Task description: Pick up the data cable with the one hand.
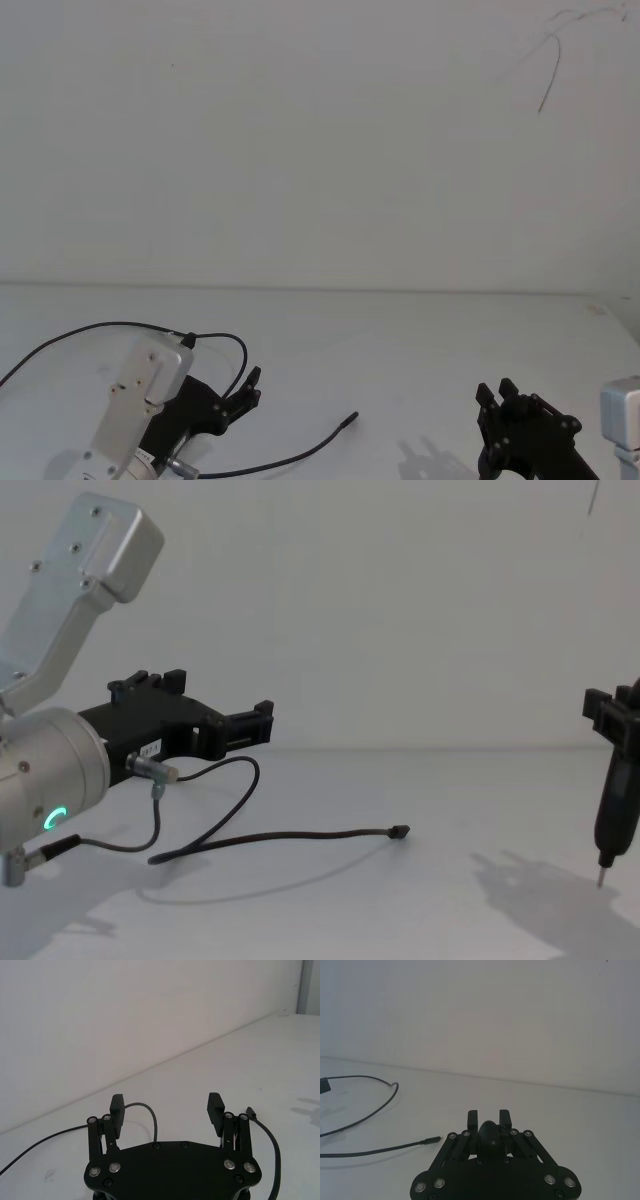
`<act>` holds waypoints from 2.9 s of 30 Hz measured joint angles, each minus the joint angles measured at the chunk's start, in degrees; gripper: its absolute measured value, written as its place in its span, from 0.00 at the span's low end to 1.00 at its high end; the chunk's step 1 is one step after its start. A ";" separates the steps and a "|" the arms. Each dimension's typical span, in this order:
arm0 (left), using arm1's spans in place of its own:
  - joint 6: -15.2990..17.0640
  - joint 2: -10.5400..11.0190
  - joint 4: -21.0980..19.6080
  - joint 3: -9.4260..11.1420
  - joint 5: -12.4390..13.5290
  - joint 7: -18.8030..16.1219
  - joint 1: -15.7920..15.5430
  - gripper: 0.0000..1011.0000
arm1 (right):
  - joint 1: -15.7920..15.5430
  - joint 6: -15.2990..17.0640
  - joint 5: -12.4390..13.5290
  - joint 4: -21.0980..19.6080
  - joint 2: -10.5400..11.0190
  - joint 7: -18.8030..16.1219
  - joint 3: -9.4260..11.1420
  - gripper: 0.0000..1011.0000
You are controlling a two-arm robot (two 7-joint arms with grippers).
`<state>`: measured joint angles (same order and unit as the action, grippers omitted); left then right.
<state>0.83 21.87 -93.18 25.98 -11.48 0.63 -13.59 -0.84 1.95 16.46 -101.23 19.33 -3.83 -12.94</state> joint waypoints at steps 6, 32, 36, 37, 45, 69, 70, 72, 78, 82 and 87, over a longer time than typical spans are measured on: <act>0.00 0.02 0.00 0.00 0.00 -0.02 0.00 0.99 | 0.00 0.00 0.00 0.00 0.00 0.00 0.00 0.25; 0.19 1.82 0.99 0.19 -2.72 7.76 -1.92 0.99 | 0.00 0.00 0.00 0.00 0.00 0.00 0.00 0.25; 0.55 2.71 1.53 0.36 -3.80 11.05 -2.79 0.99 | 0.00 0.00 0.00 0.00 0.00 0.00 0.00 0.25; 0.63 2.95 1.68 0.41 -4.00 11.70 -3.03 0.99 | 0.00 0.00 0.00 0.00 0.00 0.00 0.00 0.25; 1.77 5.40 3.05 1.11 -6.31 19.89 -5.14 0.99 | 0.00 0.00 0.00 0.00 0.00 0.00 0.00 0.25; 4.27 10.49 9.01 5.90 -10.16 40.04 -11.72 0.99 | 0.00 0.00 0.00 0.00 0.00 0.00 0.00 0.25; 4.30 10.49 9.39 6.21 -10.16 40.37 -11.96 0.99 | 0.00 0.00 0.00 0.00 0.00 0.00 0.00 0.25; 4.32 10.43 9.82 6.56 -10.15 40.63 -12.24 0.99 | 0.00 0.00 0.00 0.00 0.00 0.00 0.00 0.25; 4.43 10.06 10.63 7.22 -10.02 40.64 -12.62 0.99 | 0.00 0.00 0.00 0.00 0.00 0.00 0.00 0.25; 4.57 9.48 11.02 7.68 -9.66 39.70 -12.79 0.97 | 0.00 0.00 0.00 0.00 0.00 0.00 0.00 0.25; 4.73 8.94 11.32 8.06 -9.25 38.81 -12.93 0.88 | 0.00 0.00 0.00 0.00 0.00 0.00 0.00 0.25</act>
<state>5.55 30.81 -81.86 34.03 -20.73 39.45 -26.51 -0.84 1.95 16.47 -101.23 19.33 -3.83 -12.94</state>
